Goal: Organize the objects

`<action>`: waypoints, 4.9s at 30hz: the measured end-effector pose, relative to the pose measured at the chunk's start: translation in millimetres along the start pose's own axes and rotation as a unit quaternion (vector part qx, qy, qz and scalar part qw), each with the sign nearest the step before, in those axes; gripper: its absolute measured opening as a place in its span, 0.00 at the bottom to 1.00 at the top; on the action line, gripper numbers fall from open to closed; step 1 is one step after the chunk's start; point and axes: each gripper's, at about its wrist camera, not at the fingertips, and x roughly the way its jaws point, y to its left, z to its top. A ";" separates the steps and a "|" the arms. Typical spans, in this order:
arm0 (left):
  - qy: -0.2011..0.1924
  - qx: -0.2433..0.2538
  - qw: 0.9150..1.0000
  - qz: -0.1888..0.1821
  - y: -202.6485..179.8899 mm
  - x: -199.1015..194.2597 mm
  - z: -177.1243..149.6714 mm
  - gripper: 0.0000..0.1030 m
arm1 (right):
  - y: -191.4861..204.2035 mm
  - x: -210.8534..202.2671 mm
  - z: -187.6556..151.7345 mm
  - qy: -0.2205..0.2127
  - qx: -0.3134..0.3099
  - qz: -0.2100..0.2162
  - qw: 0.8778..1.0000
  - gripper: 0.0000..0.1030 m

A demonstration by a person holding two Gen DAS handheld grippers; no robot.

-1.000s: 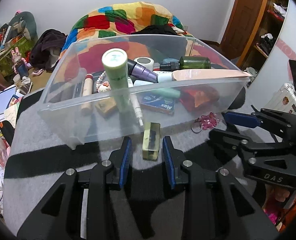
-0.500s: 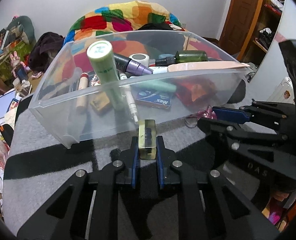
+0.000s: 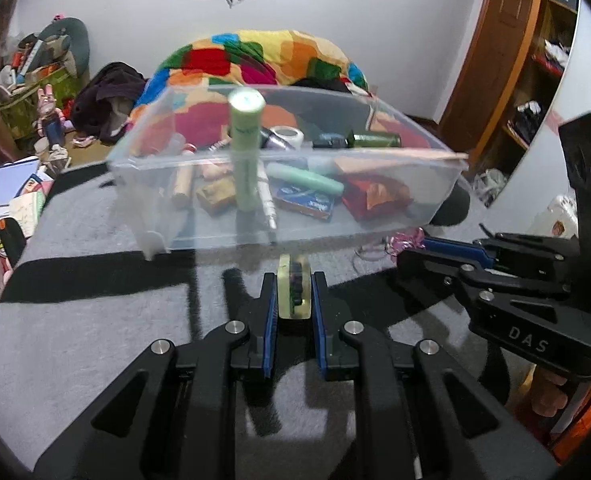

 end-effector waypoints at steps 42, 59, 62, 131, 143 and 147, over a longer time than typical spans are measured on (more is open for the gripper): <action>-0.063 -0.043 0.997 0.006 54.9 -11.9 95.7 0.15 | -5.8 -19.0 86.6 -0.088 0.021 -0.001 0.996 0.15; -0.078 -0.016 0.996 0.028 38.1 -36.0 80.2 0.19 | 8.8 -21.8 69.2 -0.076 -0.025 -0.003 0.997 0.23; -0.091 -0.007 0.995 0.029 30.5 -44.7 72.7 0.32 | 9.4 -34.0 62.3 -0.090 -0.028 -0.006 0.995 0.27; -0.109 -0.015 0.993 0.032 3.4 -48.2 25.7 0.87 | -0.4 -51.0 10.8 -0.128 0.003 -0.037 0.991 0.76; -0.106 -0.015 0.994 0.025 1.9 -48.5 25.1 0.91 | 1.0 -52.2 8.5 -0.126 0.011 -0.035 0.991 0.76; -0.101 -0.013 0.995 0.022 0.7 -46.5 25.2 0.91 | 2.3 -52.2 7.7 -0.125 0.010 -0.034 0.992 0.76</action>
